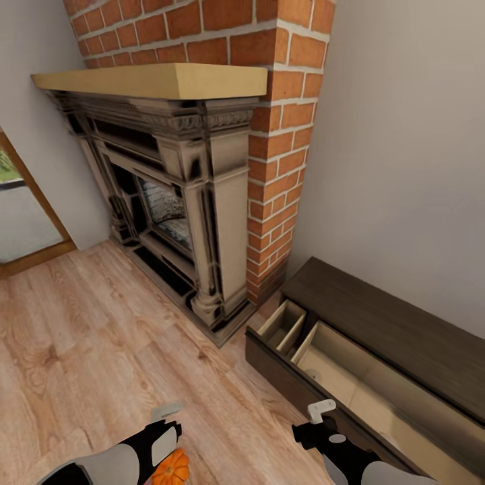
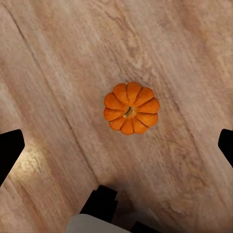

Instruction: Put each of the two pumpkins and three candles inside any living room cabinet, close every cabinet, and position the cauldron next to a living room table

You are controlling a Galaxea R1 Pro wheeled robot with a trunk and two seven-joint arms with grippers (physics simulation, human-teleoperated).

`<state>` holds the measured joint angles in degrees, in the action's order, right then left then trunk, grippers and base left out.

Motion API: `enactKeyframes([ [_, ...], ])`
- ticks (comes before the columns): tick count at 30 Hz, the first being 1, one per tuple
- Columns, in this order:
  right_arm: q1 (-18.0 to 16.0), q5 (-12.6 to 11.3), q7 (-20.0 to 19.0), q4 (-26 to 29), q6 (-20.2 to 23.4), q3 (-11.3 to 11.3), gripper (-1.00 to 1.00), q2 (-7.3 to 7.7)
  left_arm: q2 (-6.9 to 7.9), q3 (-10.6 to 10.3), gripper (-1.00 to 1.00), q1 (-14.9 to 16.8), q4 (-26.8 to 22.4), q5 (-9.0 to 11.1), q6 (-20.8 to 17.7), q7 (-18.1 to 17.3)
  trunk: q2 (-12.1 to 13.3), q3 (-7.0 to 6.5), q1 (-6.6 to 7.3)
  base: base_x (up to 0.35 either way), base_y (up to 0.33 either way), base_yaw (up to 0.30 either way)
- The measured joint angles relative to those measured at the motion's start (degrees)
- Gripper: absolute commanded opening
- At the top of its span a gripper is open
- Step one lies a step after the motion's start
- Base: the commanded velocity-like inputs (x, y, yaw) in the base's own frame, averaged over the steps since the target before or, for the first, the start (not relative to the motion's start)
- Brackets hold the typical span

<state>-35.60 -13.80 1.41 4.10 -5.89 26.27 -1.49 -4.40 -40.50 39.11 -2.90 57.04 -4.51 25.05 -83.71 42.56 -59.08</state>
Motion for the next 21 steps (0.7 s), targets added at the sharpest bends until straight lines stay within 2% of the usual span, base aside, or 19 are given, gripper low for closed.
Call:
enactKeyframes([
  [10,0.0,0.0,0.0,0.0,0.0,0.0,1.0,0.0,0.0,0.0,1.0,0.0,0.0,0.0,0.0,0.0,0.0,-0.75,0.0,0.0,0.0,0.177],
  [17,0.0,-0.5,-0.2,0.0,-0.1,-0.1,1.0,0.08,0.0,0.0,1.0,0.0,0.0,0.0,0.0,0.0,0.0,-0.88,0.0,0.0,0.0,0.062],
  [21,0.0,-0.3,-0.2,0.0,-0.1,0.0,1.0,0.01,0.0,0.1,1.0,0.0,0.0,0.0,0.0,0.0,0.0,-0.94,0.0,0.0,0.0,0.231],
])
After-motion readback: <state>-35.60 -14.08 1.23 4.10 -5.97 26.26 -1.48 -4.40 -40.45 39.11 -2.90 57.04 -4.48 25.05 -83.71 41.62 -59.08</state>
